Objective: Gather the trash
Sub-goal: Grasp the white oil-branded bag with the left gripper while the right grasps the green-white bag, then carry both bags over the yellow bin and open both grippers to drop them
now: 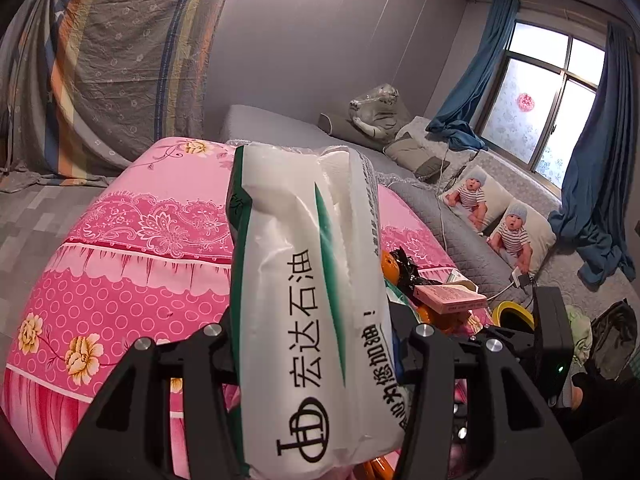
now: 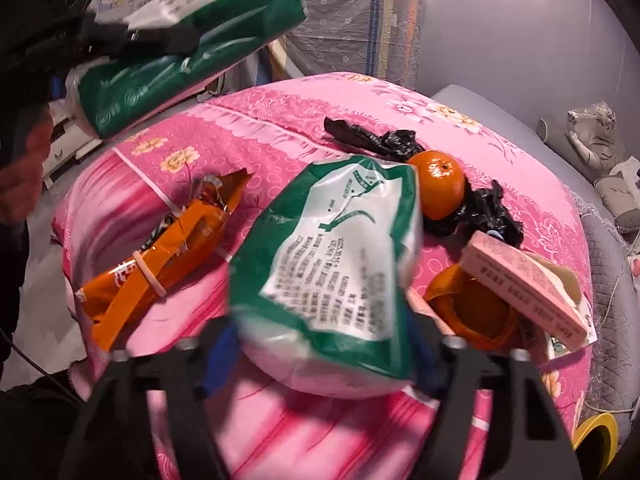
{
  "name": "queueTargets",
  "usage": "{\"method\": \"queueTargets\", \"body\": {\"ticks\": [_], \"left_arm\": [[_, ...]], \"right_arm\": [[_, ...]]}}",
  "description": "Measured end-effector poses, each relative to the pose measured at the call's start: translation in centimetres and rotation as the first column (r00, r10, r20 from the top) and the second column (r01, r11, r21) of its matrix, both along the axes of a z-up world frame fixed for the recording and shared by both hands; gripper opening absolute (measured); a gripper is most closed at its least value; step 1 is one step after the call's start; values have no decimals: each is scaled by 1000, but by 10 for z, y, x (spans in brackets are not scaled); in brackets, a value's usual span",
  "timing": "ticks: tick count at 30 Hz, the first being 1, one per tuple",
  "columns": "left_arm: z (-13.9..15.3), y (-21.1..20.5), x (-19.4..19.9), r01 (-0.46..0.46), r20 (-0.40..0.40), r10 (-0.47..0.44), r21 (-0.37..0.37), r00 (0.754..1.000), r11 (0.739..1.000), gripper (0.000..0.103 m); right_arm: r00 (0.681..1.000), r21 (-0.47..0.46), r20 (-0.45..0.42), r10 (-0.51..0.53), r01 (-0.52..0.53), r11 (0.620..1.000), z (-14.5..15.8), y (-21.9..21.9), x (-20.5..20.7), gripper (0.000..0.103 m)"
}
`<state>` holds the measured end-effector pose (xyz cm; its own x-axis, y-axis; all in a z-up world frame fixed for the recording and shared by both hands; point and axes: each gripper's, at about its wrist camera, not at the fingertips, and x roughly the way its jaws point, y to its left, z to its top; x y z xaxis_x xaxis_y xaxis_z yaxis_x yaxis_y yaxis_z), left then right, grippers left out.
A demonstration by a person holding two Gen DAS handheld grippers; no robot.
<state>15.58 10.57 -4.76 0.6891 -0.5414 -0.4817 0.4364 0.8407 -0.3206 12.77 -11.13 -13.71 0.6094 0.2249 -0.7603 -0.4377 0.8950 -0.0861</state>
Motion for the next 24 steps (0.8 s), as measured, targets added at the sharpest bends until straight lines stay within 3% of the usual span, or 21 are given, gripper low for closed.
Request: {"method": "queueTargets", "body": {"ticks": [1,5,15,24], "left_arm": [[1,-1,-2,-5,7,5,8,1000,1000,47],[8,-4,-10,1,27,-1,15,1000,1000,47],[26,-28,-30,46,65,-47,20,997,999,47],[50,-76,-51,138,122,-143,51,982,989,48]], "right_arm": [[1000,25,-9,-4,4,1000,3,-4,-1,52],[998,166,-61,16,-5,986,22,-23,-6,49],[1000,451,18,0,-8,893,86,-88,-53,49],[975,537,150,-163,58,842,126,-158,-97,49]]}}
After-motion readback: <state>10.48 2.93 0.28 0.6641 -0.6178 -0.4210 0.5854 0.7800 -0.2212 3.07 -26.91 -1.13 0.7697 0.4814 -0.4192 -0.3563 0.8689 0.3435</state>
